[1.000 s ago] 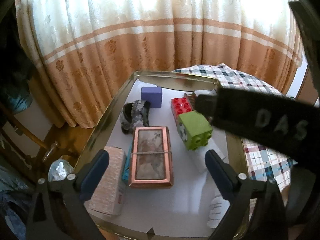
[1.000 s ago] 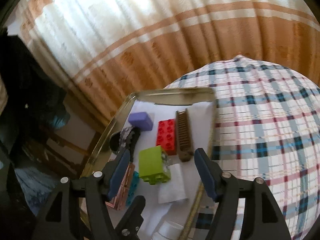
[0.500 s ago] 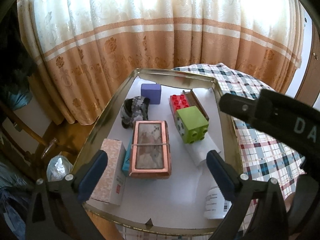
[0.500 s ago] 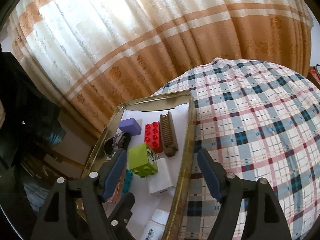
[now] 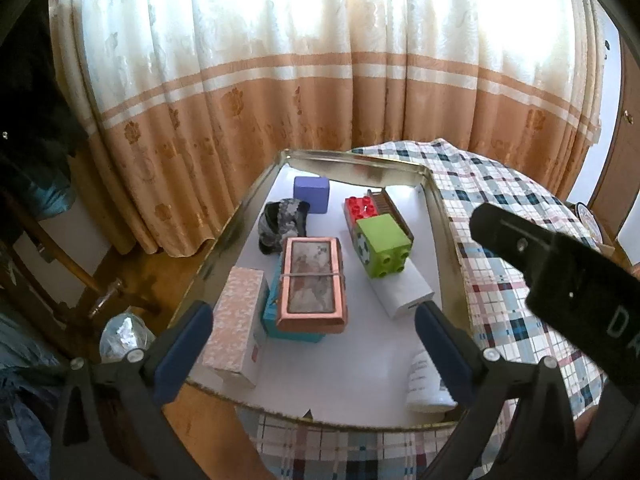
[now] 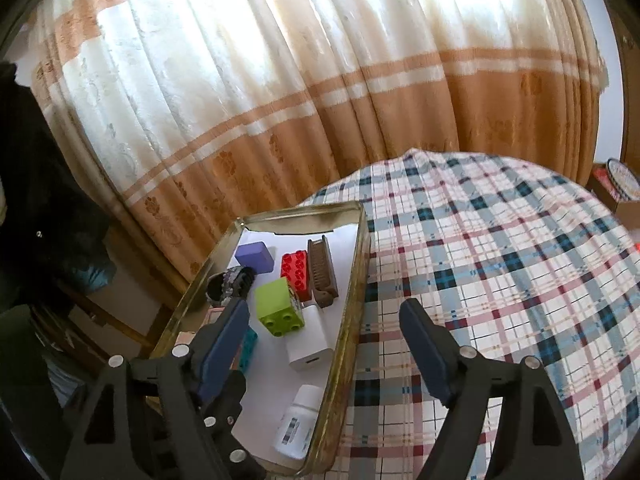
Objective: Organize rigid objects
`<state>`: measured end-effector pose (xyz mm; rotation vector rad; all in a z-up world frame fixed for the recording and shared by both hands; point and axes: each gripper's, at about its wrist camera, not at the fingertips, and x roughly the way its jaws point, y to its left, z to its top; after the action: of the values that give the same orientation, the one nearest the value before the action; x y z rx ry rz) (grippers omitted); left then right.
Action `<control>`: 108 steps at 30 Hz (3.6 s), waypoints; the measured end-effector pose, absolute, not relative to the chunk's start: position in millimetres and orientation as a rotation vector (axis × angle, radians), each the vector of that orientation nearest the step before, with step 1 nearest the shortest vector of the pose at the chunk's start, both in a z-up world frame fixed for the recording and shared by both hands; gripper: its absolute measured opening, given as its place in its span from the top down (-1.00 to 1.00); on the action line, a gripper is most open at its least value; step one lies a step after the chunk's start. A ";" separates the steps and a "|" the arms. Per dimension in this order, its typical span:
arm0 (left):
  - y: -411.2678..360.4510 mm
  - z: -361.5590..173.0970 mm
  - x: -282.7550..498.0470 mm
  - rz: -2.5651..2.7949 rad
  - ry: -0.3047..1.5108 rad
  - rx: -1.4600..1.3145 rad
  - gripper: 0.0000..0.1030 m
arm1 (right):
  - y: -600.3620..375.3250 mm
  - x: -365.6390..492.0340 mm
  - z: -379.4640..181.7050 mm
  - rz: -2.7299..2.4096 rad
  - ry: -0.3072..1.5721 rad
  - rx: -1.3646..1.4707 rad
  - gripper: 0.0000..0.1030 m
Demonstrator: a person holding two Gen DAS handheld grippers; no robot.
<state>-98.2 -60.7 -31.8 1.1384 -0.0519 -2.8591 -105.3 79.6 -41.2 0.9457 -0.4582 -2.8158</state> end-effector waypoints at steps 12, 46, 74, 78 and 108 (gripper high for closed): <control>-67.0 -16.6 -68.7 -2.880 -0.018 1.061 -0.99 | 70.8 -63.9 -17.2 -2.915 -0.390 0.767 -0.69; -84.7 23.3 6.7 -2.943 -0.035 0.801 -0.99 | 59.2 17.7 12.1 -3.053 -0.371 0.559 -0.72; -88.8 29.9 18.1 -2.924 -0.012 0.750 -0.99 | 55.7 35.6 14.5 -3.054 -0.351 0.511 -0.73; -88.4 29.5 19.1 -2.917 -0.022 0.737 -0.99 | 55.5 36.2 14.6 -3.057 -0.343 0.502 -0.73; -89.6 27.7 18.7 -2.881 -0.045 0.721 -0.99 | 56.0 35.0 10.8 -3.051 -0.346 0.515 -0.73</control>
<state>18.7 -89.6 27.7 0.7211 -0.0448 -2.8805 35.0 56.0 10.8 0.5145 -0.3456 -3.0512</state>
